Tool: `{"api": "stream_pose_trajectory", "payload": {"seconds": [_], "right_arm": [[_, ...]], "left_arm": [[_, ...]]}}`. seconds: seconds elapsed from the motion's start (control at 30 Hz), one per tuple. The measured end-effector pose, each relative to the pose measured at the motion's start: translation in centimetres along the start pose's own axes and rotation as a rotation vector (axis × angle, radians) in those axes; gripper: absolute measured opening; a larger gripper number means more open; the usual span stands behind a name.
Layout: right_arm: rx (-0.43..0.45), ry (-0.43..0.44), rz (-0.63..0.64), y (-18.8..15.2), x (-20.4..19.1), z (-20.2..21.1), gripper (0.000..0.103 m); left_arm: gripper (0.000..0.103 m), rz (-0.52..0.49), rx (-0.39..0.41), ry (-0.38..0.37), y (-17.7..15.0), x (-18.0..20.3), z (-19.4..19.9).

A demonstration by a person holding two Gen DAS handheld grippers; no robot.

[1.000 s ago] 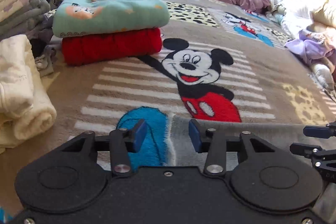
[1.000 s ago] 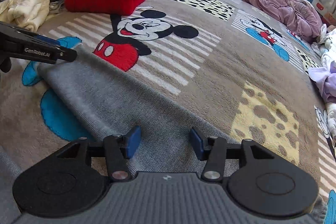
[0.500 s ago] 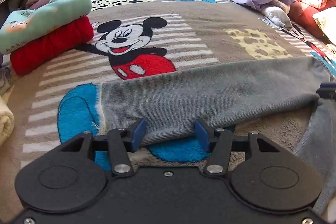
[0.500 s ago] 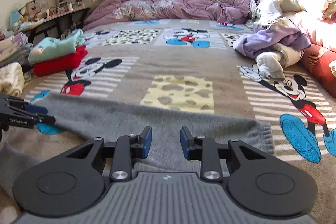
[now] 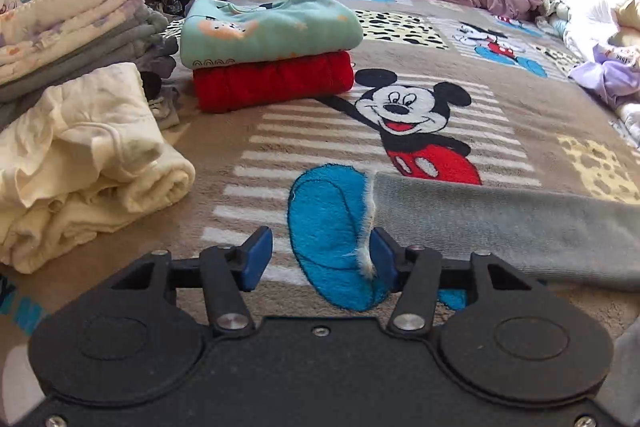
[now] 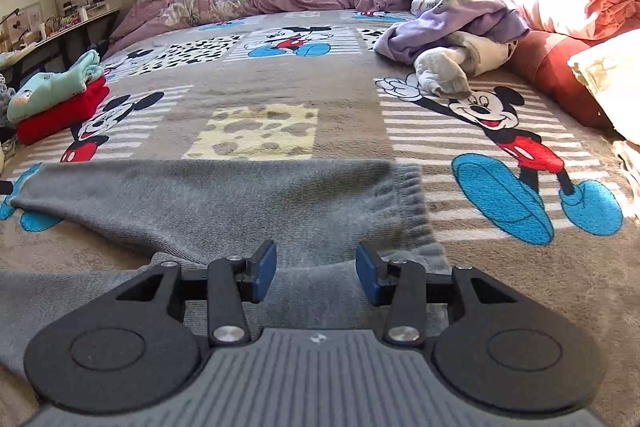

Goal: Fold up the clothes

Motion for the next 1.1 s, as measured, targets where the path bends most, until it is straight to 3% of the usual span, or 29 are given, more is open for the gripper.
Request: {"api": "stream_pose_trajectory", "payload": {"seconds": [0.07,0.17,0.2,0.3,0.37,0.53,0.6,0.63,0.7,0.8,0.93,1.03,1.1], "right_arm": [[0.019,0.037,-0.034,-1.4,0.8,1.9,0.049],[0.052,0.090,-0.047,-3.2,0.3,3.5,0.048],[0.066,0.104,-0.041,-3.5,-0.2,3.6,0.047],[0.104,0.147,-0.026,-4.4,-2.0,3.9,0.042],[0.120,0.169,-0.032,-4.9,-2.7,3.7,0.042],[0.113,0.165,-0.012,-6.6,-2.4,3.4,0.042],[0.087,0.124,-0.017,-6.9,-1.4,3.0,0.038],[0.086,0.107,-0.031,-6.9,-0.7,3.0,0.030],[0.086,0.073,-0.049,-6.8,0.5,3.1,0.027],[0.118,0.049,-0.030,-6.5,1.0,3.7,0.028],[0.157,0.080,0.010,-5.8,0.6,3.5,0.029],[0.107,-0.008,0.073,-6.1,0.8,2.2,0.029],[0.091,-0.043,0.049,-6.4,1.9,2.0,0.028]], "left_arm": [[0.051,0.017,0.036,-0.056,-1.0,0.6,3.1],[0.042,0.022,0.060,-0.221,-3.7,4.8,7.0],[0.034,0.011,0.055,-0.275,-4.9,7.2,7.8],[0.032,-0.099,0.069,-0.400,-8.6,15.3,10.1],[0.023,-0.138,0.070,-0.459,-10.4,19.9,10.4],[0.012,-0.064,0.006,-0.410,-11.9,23.8,7.5],[0.011,-0.025,0.011,-0.289,-12.1,21.5,6.9],[0.010,-0.001,0.000,-0.262,-12.0,19.9,6.7],[0.010,0.031,-0.001,-0.187,-11.6,17.1,6.7],[0.010,0.072,0.030,-0.156,-10.6,15.5,7.4],[0.010,-0.067,0.074,-0.242,-9.9,20.9,8.0],[0.011,-0.152,0.045,-0.301,-10.2,24.9,6.9],[0.011,-0.185,0.026,-0.232,-10.4,25.8,5.2]]}}
Point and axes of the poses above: each gripper's, at about its wrist camera, not at the fingertips, and z roughly against the way its jaws point, x to its right, y to its top, the point moved 5 cm from there along -z, roughly the way its jaws point, and after that the axes turned 6 degrees about y, right-handed, at the moved point
